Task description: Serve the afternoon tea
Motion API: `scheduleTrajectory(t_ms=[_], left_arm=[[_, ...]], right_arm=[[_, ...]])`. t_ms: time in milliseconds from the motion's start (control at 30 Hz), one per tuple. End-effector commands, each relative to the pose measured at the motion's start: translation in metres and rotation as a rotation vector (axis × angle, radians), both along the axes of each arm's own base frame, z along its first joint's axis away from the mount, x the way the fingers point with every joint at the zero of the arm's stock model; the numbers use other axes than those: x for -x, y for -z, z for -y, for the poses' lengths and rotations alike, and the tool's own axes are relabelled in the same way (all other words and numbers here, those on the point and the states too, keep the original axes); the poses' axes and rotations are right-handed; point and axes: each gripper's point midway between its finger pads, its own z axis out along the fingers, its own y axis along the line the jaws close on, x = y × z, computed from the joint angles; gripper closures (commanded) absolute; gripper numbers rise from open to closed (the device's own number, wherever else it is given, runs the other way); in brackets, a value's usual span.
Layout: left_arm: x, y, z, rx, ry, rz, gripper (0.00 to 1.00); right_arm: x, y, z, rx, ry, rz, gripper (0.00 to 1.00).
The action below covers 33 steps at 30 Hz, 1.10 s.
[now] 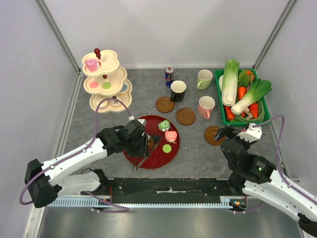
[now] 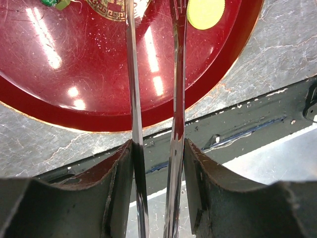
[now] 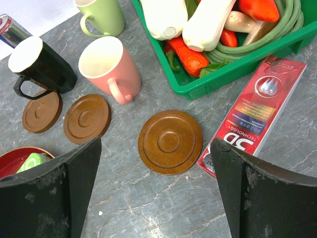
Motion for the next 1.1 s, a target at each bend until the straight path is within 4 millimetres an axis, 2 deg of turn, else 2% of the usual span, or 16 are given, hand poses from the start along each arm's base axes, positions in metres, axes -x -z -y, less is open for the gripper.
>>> scheduleTrajectory(t_ms=[0,233,767,1067], left_arm=[[-0.011,-0.013,0.011,0.03,0.028,0.059,0.51],[-0.014,-0.023,0.016,0.052,0.021,0.073,0.52],[-0.022,-0.021,0.017,-0.008,0.003,0.048,0.48],[-0.022,-0.02,0.019,-0.009,0.004,0.044,0.49]], right_arm=[[-0.001,-0.003,0.006,-0.015,0.042,0.032,0.02],[-0.001,-0.004,0.006,-0.022,0.043,0.035,0.02],[0.0,-0.007,0.007,-0.029,0.043,0.044,0.02],[-0.001,-0.007,0.007,-0.024,0.046,0.041,0.02]])
